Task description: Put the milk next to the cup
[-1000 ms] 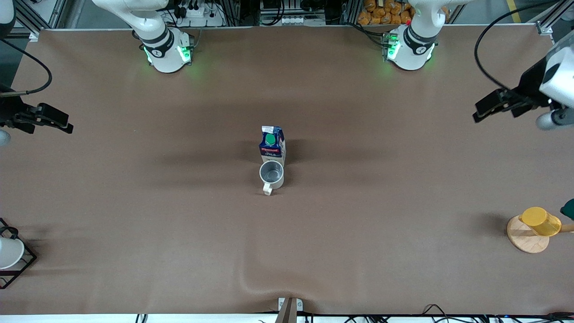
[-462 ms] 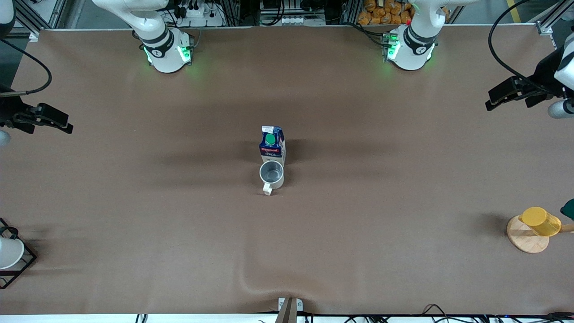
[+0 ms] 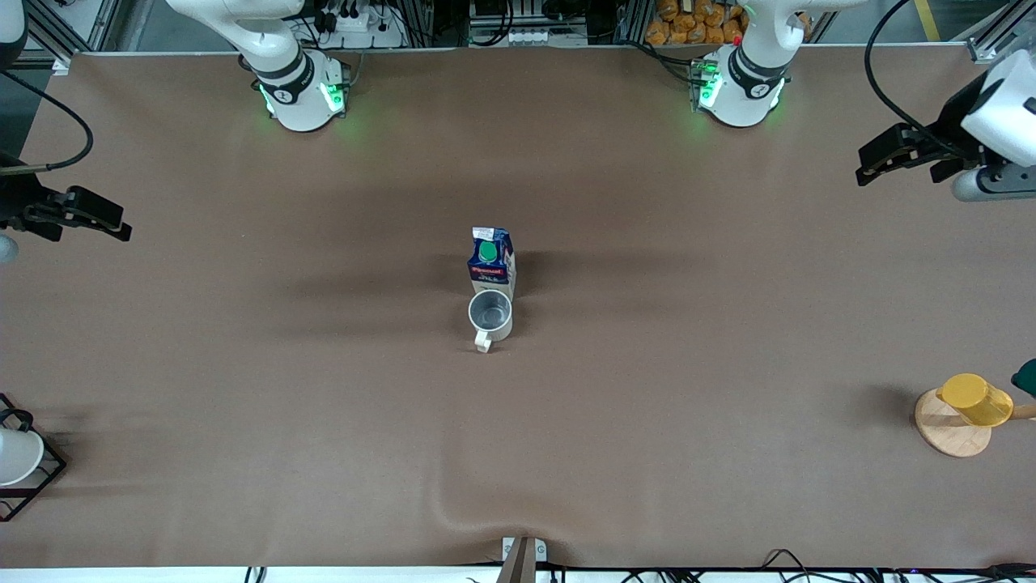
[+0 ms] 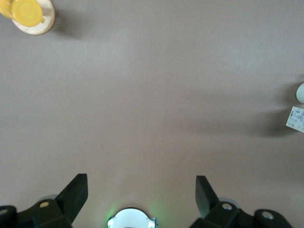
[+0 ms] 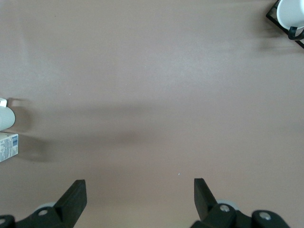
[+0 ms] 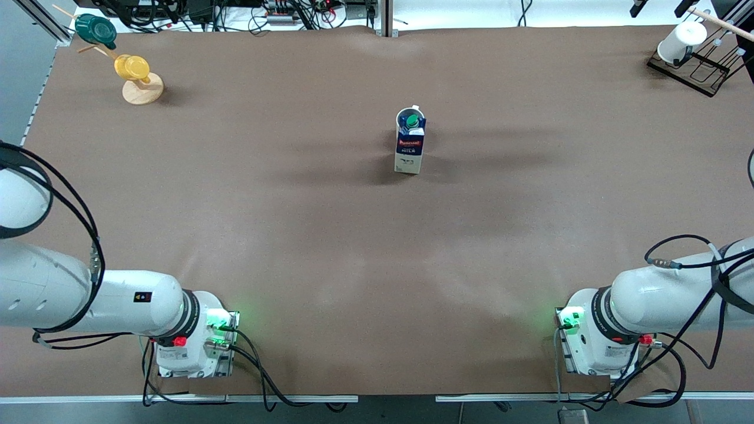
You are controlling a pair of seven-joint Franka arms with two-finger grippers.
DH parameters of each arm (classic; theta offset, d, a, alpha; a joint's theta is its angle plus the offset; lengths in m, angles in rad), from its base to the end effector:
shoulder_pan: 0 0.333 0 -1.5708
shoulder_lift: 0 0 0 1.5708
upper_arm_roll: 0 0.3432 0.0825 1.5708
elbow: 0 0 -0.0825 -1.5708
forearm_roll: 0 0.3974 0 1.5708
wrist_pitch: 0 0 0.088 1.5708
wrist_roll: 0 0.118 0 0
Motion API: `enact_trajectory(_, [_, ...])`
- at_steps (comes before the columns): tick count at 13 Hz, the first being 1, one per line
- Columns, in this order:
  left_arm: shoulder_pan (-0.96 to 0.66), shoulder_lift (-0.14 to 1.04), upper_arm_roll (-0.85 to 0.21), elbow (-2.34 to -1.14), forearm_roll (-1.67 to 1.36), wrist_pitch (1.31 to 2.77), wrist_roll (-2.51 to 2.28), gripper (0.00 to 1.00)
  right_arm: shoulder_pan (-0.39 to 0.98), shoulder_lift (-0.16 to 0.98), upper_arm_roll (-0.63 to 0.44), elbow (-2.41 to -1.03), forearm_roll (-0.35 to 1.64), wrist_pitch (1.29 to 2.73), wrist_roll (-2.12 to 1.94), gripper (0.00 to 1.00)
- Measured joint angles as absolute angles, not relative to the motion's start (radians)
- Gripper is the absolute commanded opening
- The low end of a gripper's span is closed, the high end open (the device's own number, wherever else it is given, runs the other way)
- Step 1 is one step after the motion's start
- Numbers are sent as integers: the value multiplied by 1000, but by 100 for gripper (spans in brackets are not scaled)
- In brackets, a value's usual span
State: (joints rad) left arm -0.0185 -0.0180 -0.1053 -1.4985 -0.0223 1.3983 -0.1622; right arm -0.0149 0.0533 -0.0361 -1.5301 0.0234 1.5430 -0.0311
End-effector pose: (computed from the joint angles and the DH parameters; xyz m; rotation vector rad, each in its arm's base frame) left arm 0.5381 -0.0705 0.6708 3.1300 0.0557 -0.1321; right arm 0.5816 -0.0263 0.6274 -3.1177 0.0307 0.0615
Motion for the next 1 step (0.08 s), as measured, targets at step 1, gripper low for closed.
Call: enact_trajectory(1, [-19,-18,-110,-1496,-20,1398,-162,100,-15,53,-36,-1530,23,1543,-31,100])
